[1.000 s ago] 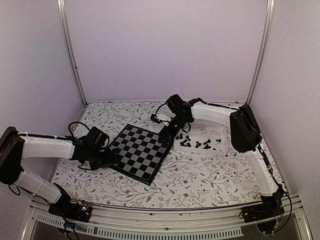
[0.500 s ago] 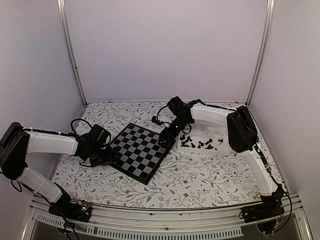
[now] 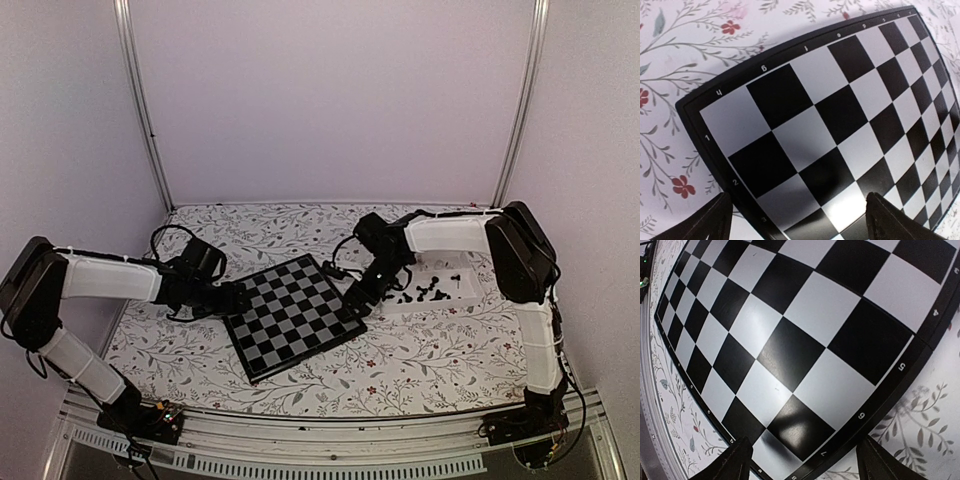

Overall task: Set up the chess pieces on the board
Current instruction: Adjust the chessboard at the center of the board.

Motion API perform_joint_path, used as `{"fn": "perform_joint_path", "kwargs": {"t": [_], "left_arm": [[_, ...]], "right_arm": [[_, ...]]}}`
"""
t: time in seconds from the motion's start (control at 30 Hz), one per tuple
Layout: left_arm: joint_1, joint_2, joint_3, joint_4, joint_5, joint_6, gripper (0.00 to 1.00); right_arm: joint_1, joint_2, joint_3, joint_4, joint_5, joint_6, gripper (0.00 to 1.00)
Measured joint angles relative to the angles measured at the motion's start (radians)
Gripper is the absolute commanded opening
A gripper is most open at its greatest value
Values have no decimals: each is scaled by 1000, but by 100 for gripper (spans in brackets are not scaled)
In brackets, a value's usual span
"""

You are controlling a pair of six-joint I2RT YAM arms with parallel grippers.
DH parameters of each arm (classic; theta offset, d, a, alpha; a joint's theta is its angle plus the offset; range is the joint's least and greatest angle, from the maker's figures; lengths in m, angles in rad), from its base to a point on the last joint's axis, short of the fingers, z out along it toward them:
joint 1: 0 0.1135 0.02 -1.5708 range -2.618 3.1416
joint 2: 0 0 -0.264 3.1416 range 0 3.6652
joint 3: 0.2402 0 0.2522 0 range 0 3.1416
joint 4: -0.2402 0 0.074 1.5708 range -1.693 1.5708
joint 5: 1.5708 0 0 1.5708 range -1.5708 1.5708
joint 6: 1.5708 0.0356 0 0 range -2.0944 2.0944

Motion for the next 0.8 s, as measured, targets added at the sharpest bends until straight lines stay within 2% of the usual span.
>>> {"fn": "perform_joint_path", "kwargs": {"t": [0.33,0.57,0.7,0.8], "left_arm": [[-144,-6,-5,110,128,4,89],[-190,35,2,144,159,8,87],[-217,56,42,116,132,12,92],[-247,35,90,34,48,13,98]], "right_arm": [[16,-126,-194,-20,-39,-5,75],[33,-180,-276,-33,-57,-16,75],[35,-185,-280,-41,-56,-23,75],[37,-188,-280,-44,-49,-26,75]]}}
